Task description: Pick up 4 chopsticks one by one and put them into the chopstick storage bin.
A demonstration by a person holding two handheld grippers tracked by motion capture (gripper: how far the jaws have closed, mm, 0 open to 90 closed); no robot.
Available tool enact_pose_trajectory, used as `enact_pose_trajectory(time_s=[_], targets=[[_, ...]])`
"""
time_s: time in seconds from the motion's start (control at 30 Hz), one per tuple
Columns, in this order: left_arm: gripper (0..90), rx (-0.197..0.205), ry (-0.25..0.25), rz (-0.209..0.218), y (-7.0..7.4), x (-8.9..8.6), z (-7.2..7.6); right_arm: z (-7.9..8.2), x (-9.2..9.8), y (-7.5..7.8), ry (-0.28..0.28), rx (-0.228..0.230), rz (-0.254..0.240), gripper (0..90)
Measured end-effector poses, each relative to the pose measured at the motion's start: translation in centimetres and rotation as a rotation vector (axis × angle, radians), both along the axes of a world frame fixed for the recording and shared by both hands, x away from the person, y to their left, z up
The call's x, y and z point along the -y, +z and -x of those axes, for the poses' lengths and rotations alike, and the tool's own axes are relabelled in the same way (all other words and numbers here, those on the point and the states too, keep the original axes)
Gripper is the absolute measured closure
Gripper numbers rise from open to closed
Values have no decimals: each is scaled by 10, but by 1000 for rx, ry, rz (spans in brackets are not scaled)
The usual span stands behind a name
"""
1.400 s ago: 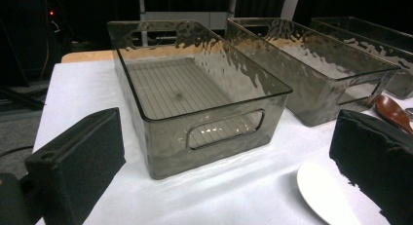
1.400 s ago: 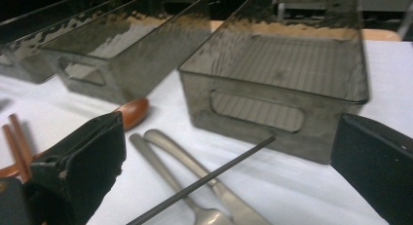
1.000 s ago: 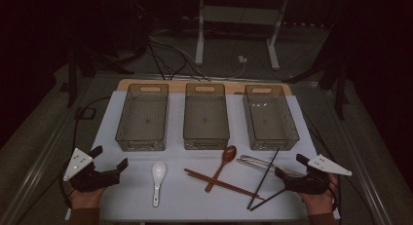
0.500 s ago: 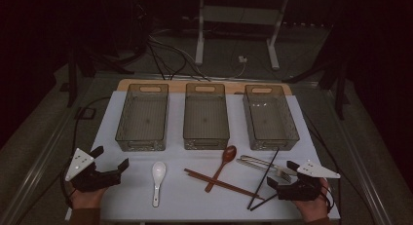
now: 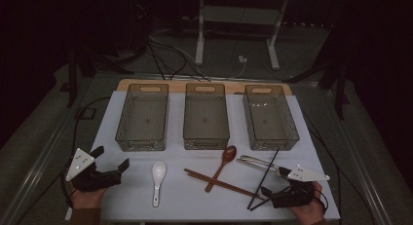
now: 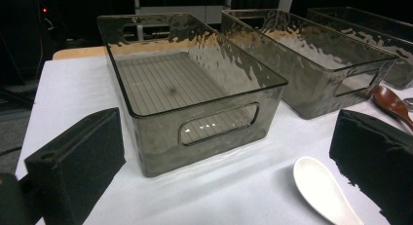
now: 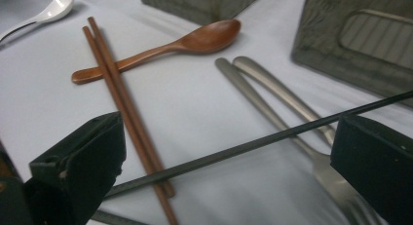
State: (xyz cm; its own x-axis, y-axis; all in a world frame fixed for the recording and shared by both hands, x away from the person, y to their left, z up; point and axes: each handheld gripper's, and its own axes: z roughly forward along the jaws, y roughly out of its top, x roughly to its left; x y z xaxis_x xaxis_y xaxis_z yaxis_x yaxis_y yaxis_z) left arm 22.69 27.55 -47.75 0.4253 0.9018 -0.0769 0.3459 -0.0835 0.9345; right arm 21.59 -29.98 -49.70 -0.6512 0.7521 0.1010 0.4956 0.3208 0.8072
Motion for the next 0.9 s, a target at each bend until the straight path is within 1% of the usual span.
enact_pose_trajectory(time_s=[0.1, 0.13, 0.17, 0.2, 0.23, 0.37, 0.4, 0.43, 0.47, 0.63, 0.8, 0.9], targets=[[6, -2, -1, -2, 0, 1, 0, 1, -4, -3, 16, -15, 7, 0], [5, -1, -2, -4, 0, 1, 0, 1, -5, -6, 20, -29, 8, 0], [5, 0, -3, -4, 0, 1, 0, 1, -5, -6, 20, -29, 8, 0], [6, 0, -4, -5, 0, 2, 0, 0, -7, -8, 22, -47, 10, 0], [6, 1, -3, -5, 0, 2, 0, 0, -7, -8, 22, -47, 10, 0], [6, 0, -4, -7, 0, 2, 0, -4, -12, -14, 18, -91, 17, 0], [6, 1, -5, -7, 0, 2, 0, -4, -12, -14, 18, -91, 17, 0], [6, 1, -4, -7, 0, 2, 0, -4, -13, -16, 17, -100, 20, 0], [6, 2, -5, -6, 0, 2, 0, -6, -16, -19, 16, -119, 27, 0], [6, 3, -6, -9, 0, 2, 0, -10, -18, -22, -9, -151, 16, 0], [5, 4, -9, -13, 1, 3, 0, -15, -19, -27, -40, -197, 15, 0], [5, 5, -10, -15, 1, 3, 0, -16, -20, -27, -44, -199, 16, 0]])
